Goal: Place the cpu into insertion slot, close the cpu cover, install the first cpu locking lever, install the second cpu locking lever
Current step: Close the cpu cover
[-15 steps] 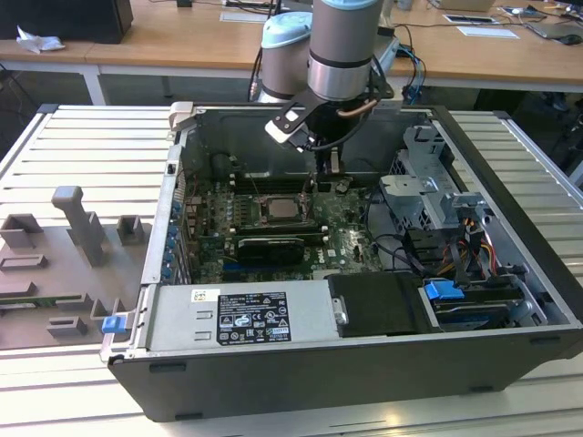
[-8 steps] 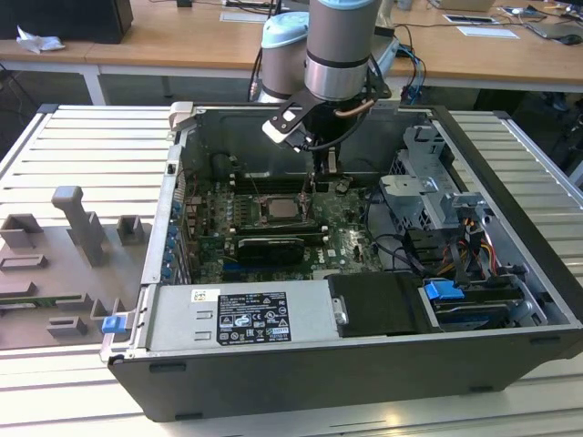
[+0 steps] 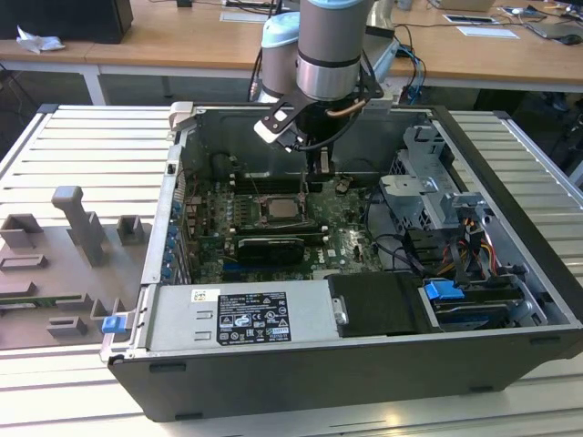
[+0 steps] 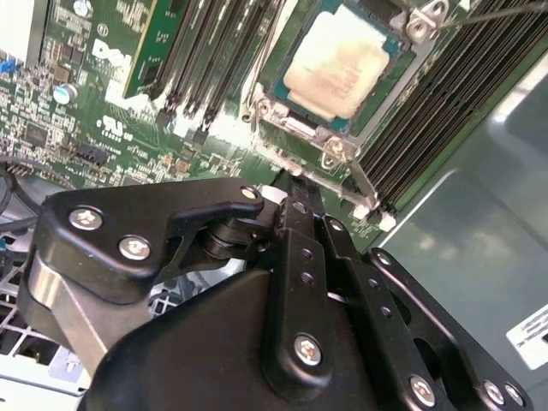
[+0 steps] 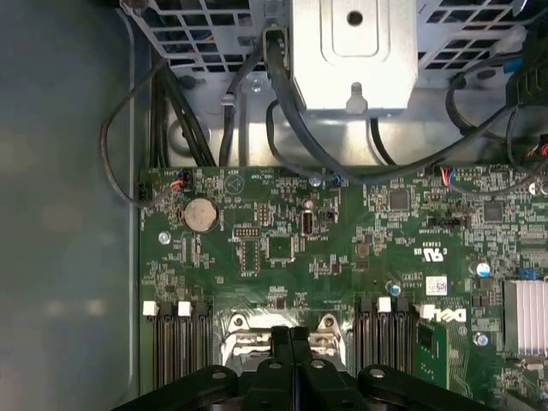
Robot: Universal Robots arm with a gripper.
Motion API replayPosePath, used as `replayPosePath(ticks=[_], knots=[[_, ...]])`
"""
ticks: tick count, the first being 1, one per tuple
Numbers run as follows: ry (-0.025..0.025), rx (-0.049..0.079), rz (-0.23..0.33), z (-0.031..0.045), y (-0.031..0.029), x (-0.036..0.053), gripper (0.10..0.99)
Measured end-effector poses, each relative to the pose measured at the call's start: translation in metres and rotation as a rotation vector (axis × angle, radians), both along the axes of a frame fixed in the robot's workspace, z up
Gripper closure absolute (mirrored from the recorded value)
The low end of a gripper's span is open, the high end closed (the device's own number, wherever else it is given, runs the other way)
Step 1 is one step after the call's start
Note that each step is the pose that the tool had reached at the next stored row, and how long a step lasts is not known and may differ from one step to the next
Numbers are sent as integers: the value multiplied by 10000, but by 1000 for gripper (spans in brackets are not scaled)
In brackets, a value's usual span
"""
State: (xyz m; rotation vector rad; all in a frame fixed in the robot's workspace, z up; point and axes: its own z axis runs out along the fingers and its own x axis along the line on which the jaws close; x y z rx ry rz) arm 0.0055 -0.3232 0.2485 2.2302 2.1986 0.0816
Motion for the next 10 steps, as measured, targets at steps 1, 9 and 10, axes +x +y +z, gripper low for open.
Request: replayPosePath(ticks=[1,9,10], knots=[[0,0,0,0,0,-17,980],[0,0,-1,-48,0,-224,980],[0,0,0,-65,0,-237,980]])
